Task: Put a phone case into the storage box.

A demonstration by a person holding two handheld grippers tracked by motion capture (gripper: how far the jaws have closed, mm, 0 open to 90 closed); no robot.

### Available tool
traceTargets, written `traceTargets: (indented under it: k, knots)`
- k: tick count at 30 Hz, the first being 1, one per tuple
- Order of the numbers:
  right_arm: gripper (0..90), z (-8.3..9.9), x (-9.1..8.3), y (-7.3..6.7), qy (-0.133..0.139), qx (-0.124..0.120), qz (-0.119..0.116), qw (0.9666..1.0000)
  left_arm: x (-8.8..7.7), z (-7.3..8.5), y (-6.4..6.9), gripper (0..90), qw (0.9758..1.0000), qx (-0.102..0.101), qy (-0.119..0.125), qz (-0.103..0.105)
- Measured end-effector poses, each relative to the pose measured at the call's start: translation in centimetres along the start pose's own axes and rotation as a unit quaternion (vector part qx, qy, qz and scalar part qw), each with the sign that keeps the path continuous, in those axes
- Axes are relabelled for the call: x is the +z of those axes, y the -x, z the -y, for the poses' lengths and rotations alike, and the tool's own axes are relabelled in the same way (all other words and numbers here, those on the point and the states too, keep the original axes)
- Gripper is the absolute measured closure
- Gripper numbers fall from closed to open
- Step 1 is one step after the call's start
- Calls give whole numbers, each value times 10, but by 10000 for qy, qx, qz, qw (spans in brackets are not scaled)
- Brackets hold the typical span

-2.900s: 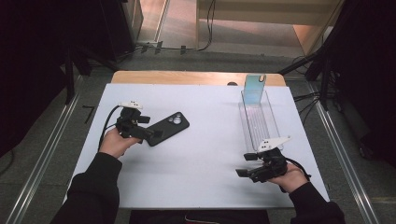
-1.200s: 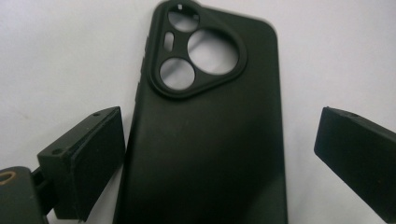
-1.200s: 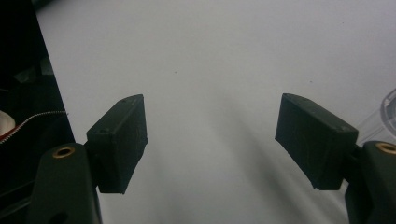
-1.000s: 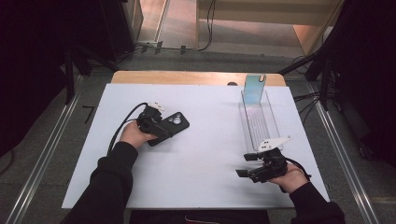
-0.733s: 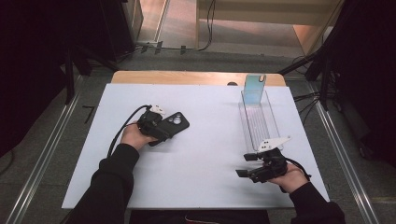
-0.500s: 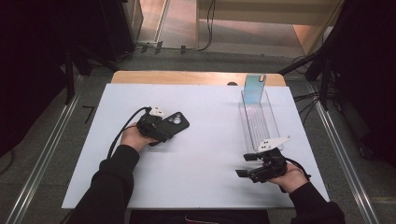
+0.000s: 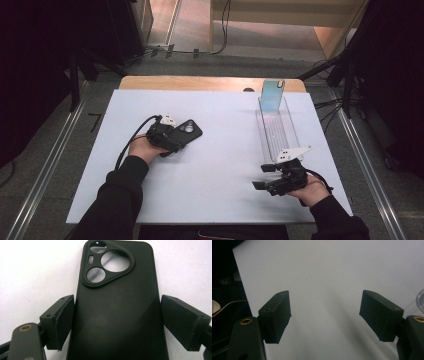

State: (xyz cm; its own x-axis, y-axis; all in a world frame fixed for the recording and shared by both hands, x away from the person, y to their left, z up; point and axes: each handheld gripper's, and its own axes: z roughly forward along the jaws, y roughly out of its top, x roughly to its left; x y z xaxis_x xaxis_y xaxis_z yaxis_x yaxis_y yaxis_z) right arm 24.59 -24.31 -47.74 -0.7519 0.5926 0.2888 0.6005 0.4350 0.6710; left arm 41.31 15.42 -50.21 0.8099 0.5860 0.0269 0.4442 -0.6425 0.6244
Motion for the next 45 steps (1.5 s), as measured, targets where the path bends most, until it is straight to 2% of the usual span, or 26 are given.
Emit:
traceTargets:
  k: [4, 9, 13, 15, 24, 32, 36, 40, 43, 45]
  knots:
    - [230, 0, 0, 0, 5, -6, -9, 10000, -1, -1, 0, 159, 10000, -18, -54, 15]
    - [230, 0, 0, 0, 20, -12, -13, 10000, -3, -2, -3, 161, 9996, -214, -9, 163]
    - [229, 0, -1, 0, 101, -59, 1, 9999, -7, -3, -3, 159, 9992, -280, -91, 259]
    - [230, -1, -2, 0, 142, -51, -11, 9999, -12, -4, -4, 159, 9987, -399, -10, 331]
    - [229, -1, -4, 1, 236, -49, 29, 9997, -40, -15, 2, 157, 9971, -577, 232, 449]
    - [229, -2, -5, -2, 413, -175, 22, 9990, -58, -24, 25, 156, 9942, -676, 392, 737]
    - [228, -2, -5, -2, 411, -168, 16, 9990, -63, -26, 38, 155, 9935, -638, 366, 868]
    - [228, -2, -5, -2, 424, -153, 46, 9990, -63, -25, 48, 154, 9913, -715, 330, 1054]
    - [228, -2, -5, -2, 363, -124, 72, 9992, -66, -25, 55, 154, 9916, -721, 324, 1026]
    - [228, -3, -4, -2, 299, -59, 52, 9995, -69, -25, 59, 154, 9909, -774, 372, 1038]
